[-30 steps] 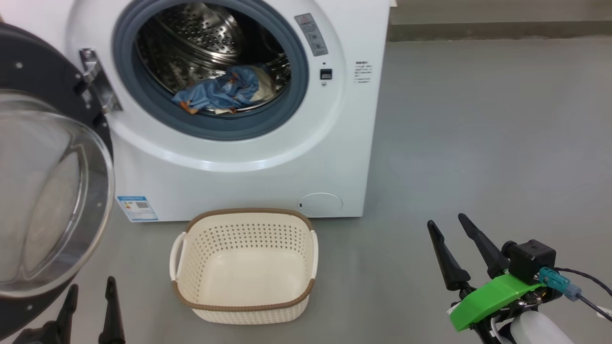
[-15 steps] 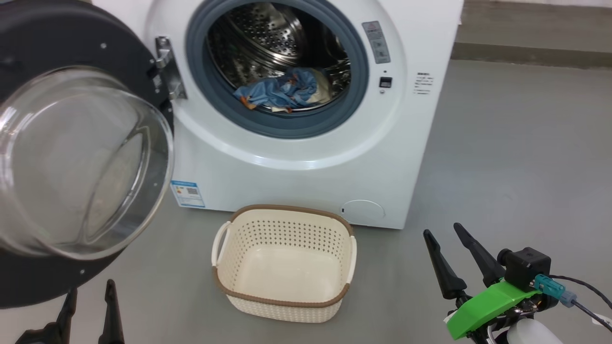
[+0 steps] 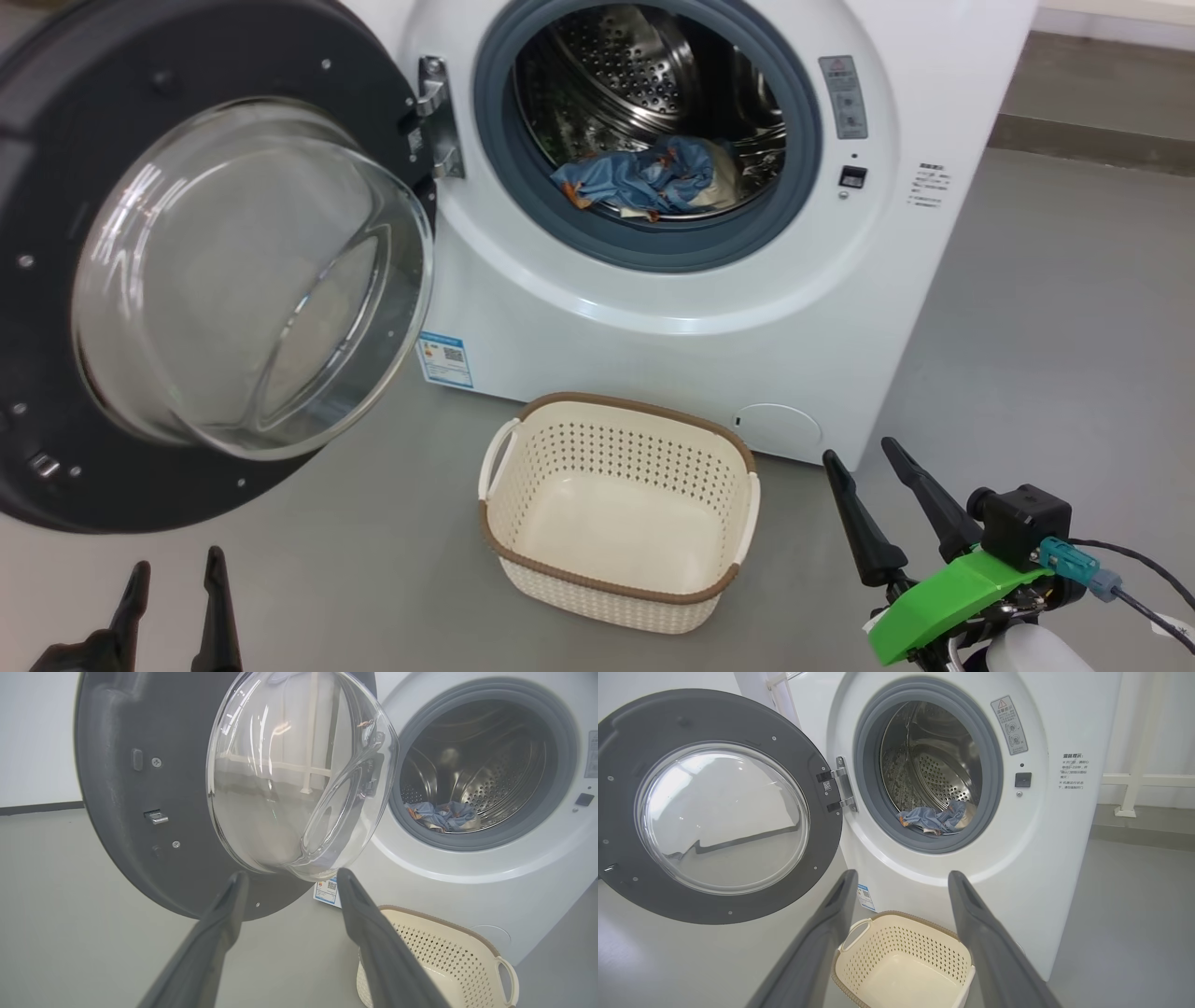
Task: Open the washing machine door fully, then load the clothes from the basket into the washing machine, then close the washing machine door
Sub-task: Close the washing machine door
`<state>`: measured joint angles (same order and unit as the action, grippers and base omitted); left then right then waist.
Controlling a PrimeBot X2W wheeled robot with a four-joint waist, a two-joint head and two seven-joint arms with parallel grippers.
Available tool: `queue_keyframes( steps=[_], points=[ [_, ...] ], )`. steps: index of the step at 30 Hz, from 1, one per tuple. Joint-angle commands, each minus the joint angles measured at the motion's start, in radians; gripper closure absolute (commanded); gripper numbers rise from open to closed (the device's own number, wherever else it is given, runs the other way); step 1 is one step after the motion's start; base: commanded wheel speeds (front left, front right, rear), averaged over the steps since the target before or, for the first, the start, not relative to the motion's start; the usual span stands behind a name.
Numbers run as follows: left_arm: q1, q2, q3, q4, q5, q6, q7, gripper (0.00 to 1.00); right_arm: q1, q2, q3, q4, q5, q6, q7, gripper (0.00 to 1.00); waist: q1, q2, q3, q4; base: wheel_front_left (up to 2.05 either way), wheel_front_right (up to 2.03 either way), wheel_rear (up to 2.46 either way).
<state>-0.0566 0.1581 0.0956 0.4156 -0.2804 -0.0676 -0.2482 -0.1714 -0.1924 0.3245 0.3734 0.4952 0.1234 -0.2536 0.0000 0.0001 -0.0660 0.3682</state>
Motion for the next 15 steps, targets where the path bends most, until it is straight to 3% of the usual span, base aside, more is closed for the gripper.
queue_keyframes(
  steps=[1,15],
  points=[
    [-0.036,0.027,0.029,-0.017,-0.006,0.008,-0.014,0.0,-0.006,-0.004,0.017,-0.019,0.007,0.007,-0.008,0.0,0.0,-0.0001,0.0,0.021,0.0,0.0,0.0],
    [-0.039,0.037,0.029,-0.02,-0.022,0.012,-0.014,0.0,-0.013,0.01,0.019,-0.021,0.008,0.007,-0.008,0.0,0.0,-0.0001,0.002,0.083,0.0,0.0,0.0]
  ],
)
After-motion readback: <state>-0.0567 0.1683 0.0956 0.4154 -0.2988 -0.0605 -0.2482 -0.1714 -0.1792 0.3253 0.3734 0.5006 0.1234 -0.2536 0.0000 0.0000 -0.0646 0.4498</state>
